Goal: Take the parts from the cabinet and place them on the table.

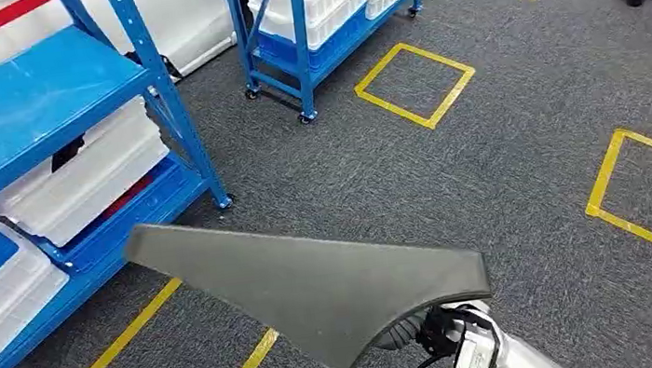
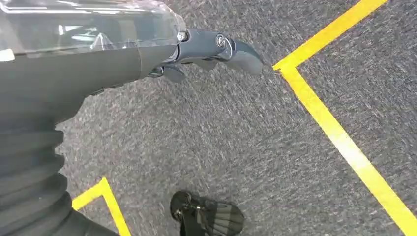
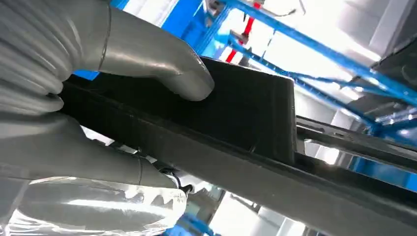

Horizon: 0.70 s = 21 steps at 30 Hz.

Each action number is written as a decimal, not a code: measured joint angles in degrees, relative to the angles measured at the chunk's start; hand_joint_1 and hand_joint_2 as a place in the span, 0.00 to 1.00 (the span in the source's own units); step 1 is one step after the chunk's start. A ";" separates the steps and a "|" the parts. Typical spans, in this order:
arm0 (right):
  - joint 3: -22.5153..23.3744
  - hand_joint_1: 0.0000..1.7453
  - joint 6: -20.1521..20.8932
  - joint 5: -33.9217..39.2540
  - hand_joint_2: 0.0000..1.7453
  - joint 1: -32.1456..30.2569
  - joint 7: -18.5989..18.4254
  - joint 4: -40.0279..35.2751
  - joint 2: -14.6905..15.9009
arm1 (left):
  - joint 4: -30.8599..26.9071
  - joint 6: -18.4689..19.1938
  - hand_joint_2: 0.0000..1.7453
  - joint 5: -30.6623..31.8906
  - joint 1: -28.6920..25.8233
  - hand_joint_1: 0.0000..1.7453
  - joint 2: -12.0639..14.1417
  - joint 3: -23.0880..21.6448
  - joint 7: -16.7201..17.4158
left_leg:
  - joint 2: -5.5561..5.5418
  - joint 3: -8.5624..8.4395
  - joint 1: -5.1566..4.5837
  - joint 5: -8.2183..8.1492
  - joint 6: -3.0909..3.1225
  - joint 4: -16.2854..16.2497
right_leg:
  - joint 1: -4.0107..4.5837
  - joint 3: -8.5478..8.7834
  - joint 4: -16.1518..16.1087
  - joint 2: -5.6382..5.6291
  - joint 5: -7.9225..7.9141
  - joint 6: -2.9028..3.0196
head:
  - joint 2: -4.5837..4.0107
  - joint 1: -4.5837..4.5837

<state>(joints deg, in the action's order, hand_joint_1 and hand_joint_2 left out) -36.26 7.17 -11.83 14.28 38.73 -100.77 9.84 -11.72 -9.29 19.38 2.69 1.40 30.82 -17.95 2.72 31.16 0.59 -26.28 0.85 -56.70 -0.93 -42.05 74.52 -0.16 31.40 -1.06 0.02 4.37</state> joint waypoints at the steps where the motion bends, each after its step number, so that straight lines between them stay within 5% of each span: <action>1: 0.31 1.00 -0.13 0.26 1.00 -0.03 0.07 -0.70 0.00 | 0.00 0.00 1.00 0.39 0.06 0.00 0.00 0.00 0.37 | 0.48 -0.04 0.00 -0.05 -0.08 -0.06 | -0.05 2.16 -4.00 0.37 -2.14 0.00 | 0.00 0.00; 3: 1.42 1.00 -0.48 1.33 1.00 -0.55 0.22 -3.12 0.00 | 0.00 -0.09 1.00 1.46 0.19 0.00 -0.09 -0.09 1.72 | 1.33 -0.20 -0.05 -0.36 -0.55 -0.31 | 0.14 7.85 -14.26 3.33 -5.69 0.40 | 0.00 0.00; 4: 1.97 1.00 -0.62 1.93 1.00 -0.88 0.24 -4.30 0.00 | 0.00 -0.13 1.00 1.89 0.16 0.00 -0.09 -0.15 2.30 | 1.60 -0.04 -0.60 -0.69 -1.02 -0.80 | 0.95 8.22 -15.89 4.33 -4.99 0.76 | 0.00 -0.02; 8: 4.90 1.00 -0.11 5.51 1.00 -2.75 0.24 -9.45 0.53 | 0.00 -0.33 1.00 2.76 0.06 0.00 -0.28 -0.48 4.44 | 3.56 -0.40 -0.50 -0.95 -2.20 -0.61 | 0.75 7.72 -16.11 1.77 -5.40 2.41 | 0.00 0.02; 10: 5.97 1.00 1.22 6.52 1.00 -4.90 0.33 -11.54 1.44 | 0.00 -0.57 1.00 2.26 0.08 0.00 -0.78 -0.48 4.68 | 0.52 0.49 -0.13 -3.47 -2.65 -2.96 | 0.48 8.04 -16.45 1.08 -5.67 3.01 | 0.00 0.04; 12: 6.45 1.00 1.97 6.47 1.00 -7.82 0.35 -13.26 1.82 | 0.00 -1.23 1.00 1.58 -0.41 0.00 -1.16 -0.20 4.79 | -1.24 3.90 -0.04 -7.97 -2.72 -10.97 | 0.60 7.95 -16.45 0.42 -5.69 3.32 | 0.00 0.04; 17: 6.47 1.00 2.09 6.47 1.00 -8.23 0.35 -13.49 1.90 | 0.00 -1.31 1.00 1.47 -0.49 0.00 -1.23 -0.13 4.81 | -1.39 4.57 -0.04 -8.62 -2.72 -12.49 | 0.61 7.94 -16.44 0.24 -5.68 3.37 | 0.00 0.04; 18: 6.49 1.00 2.36 6.19 1.00 -10.33 0.35 -14.70 2.36 | 0.04 -1.66 1.00 1.16 -1.09 0.00 -1.62 0.04 4.94 | -2.02 7.42 -0.04 -9.90 -2.66 -18.99 | 0.67 7.90 -16.28 -1.57 -5.70 3.40 | 0.00 0.04; 19: 6.65 1.00 2.23 6.19 1.00 -10.91 0.35 -15.13 2.51 | 0.04 -1.70 1.00 1.18 -1.26 0.00 -1.86 0.07 4.94 | -2.14 6.69 -0.04 -8.23 -2.55 -17.28 | 0.67 7.94 -16.21 -2.30 -5.69 3.40 | 0.00 0.04; 20: 7.00 1.00 2.25 6.19 1.00 -11.67 0.35 -16.14 2.82 | 0.04 -1.70 1.00 1.21 -1.19 0.00 -2.08 0.07 4.92 | -4.15 1.00 0.05 -1.41 -2.03 -4.67 | 0.64 8.03 -15.88 -4.20 -5.60 3.21 | 0.00 0.04; 21: 7.04 1.00 2.25 6.19 1.00 -11.87 0.35 -16.40 2.91 | 0.04 -1.70 1.00 1.21 -1.26 0.00 -2.08 0.09 4.92 | -7.43 -0.03 0.14 -1.59 -1.61 -2.18 | 0.67 7.80 -15.73 -4.70 -5.61 2.92 | 0.00 0.04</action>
<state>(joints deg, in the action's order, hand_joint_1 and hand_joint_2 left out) -29.22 9.42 -5.64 2.41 39.08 -117.18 12.74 -11.67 -10.99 20.59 1.43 -0.68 30.91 -13.03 -4.71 31.12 0.73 -27.87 -0.76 -58.88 -0.26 -34.25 58.79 -4.86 25.80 1.87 0.02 4.41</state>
